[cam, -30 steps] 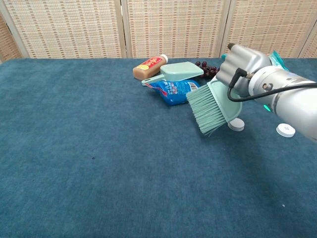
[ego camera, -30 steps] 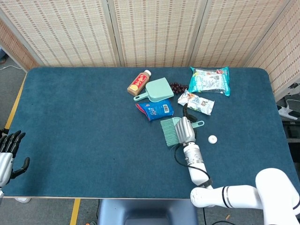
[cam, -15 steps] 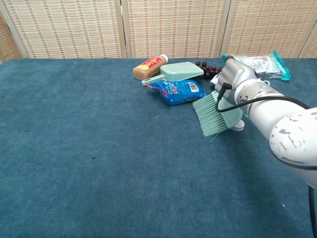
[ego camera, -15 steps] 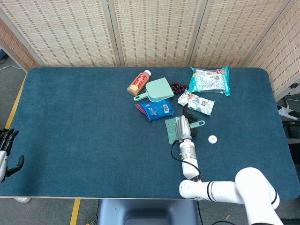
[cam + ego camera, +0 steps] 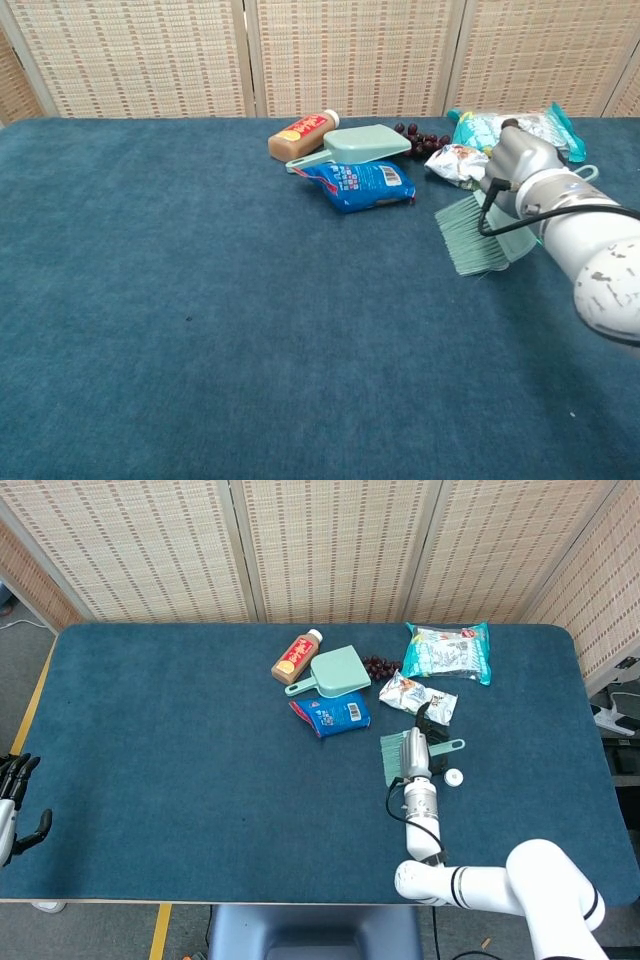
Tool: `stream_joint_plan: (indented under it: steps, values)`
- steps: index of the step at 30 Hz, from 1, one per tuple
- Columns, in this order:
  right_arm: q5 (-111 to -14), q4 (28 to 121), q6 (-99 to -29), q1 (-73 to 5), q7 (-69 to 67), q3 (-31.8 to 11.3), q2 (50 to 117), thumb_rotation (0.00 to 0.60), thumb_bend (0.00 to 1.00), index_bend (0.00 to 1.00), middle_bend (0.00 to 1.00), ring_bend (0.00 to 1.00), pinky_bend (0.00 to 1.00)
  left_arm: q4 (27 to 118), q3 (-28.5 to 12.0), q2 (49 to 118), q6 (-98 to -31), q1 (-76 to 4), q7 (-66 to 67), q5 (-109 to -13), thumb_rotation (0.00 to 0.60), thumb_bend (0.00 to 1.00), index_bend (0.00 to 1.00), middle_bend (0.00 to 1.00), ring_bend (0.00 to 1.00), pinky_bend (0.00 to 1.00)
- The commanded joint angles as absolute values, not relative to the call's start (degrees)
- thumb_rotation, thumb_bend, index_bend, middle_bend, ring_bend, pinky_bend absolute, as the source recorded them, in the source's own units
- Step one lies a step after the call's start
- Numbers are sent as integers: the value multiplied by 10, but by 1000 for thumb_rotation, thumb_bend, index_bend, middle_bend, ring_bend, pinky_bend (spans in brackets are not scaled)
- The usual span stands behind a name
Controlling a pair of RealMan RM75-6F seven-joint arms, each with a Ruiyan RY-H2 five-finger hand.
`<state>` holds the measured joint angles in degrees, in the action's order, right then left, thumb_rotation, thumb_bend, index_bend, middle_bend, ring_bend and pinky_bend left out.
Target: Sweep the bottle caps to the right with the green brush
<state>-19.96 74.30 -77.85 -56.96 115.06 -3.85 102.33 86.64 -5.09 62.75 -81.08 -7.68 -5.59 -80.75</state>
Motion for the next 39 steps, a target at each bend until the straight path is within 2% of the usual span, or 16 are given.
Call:
stream_joint_plan:
  steps: [1, 15, 22, 29, 34, 39]
  values:
    - [-203, 753, -777, -548, 1136, -12, 997, 600, 405, 947, 820, 480, 78, 865, -50, 630, -810, -78, -53, -808, 600, 455, 0, 0, 0, 11]
    - [-217, 767, -773, -495, 1093, 44, 926, 600, 405, 948, 820, 480, 78, 868, -49, 636, -800, -84, -35, -808, 600, 453, 0, 0, 0, 12]
    - [-277, 803, -744, -480, 986, 35, 874, 600, 406, 949, 820, 480, 78, 873, -48, 637, -800, -85, -28, -807, 600, 453, 0, 0, 0, 12]
    - [-335, 884, -753, -481, 923, 21, 817, 600, 405, 950, 820, 480, 78, 876, -49, 637, -801, -85, -28, -807, 600, 453, 0, 0, 0, 11]
    - [-348, 930, -768, -502, 947, 11, 818, 600, 406, 952, 820, 480, 78, 879, -48, 635, -803, -84, -30, -809, 600, 453, 0, 0, 0, 11]
    - [-330, 941, -803, -541, 1049, 7, 867, 600, 405, 951, 820, 480, 78, 880, -49, 633, -805, -83, -33, -808, 600, 453, 0, 0, 0, 11]
